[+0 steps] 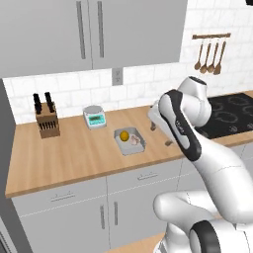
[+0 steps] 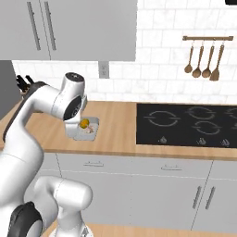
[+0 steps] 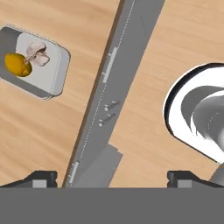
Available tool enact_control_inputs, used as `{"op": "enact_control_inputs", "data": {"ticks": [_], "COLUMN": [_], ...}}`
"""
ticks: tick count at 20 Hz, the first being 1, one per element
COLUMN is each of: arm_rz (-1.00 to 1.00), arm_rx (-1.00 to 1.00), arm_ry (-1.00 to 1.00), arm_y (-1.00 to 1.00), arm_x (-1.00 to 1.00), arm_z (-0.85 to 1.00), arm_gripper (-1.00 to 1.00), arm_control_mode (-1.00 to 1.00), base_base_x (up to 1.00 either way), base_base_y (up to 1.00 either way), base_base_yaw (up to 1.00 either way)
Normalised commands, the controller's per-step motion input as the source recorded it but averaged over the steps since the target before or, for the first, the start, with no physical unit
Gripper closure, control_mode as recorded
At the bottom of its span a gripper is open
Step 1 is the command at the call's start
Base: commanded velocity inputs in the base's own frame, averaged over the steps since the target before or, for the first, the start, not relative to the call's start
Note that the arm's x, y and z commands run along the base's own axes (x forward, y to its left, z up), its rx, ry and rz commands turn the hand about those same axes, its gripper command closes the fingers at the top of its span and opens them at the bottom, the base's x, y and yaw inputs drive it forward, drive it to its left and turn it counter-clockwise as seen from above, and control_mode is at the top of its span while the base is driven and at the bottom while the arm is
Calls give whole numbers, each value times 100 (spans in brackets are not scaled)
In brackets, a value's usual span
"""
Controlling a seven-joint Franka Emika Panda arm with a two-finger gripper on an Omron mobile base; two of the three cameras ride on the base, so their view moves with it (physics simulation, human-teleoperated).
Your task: Take the meat container that has the shrimp and place it on the second highest rack of the freezer. Then take the vegetable container that has the lemon and garlic and place it on the highest rack of the freezer.
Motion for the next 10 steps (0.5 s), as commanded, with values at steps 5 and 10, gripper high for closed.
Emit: {"op": "enact_control_inputs", "data": {"ticks": [5, 10], "arm_rz": [-5, 0], "arm_rx": [5, 1], "arm_ry": [4, 5], "arm_y": [7, 0], "arm_x": [18, 23], "arm_z": [-46, -38], "arm_gripper": [-100, -100], "arm_control_mode": [-100, -100], "base_base_x": [0, 0], "base_base_y": [0, 0], "base_base_yaw": [0, 0]}}
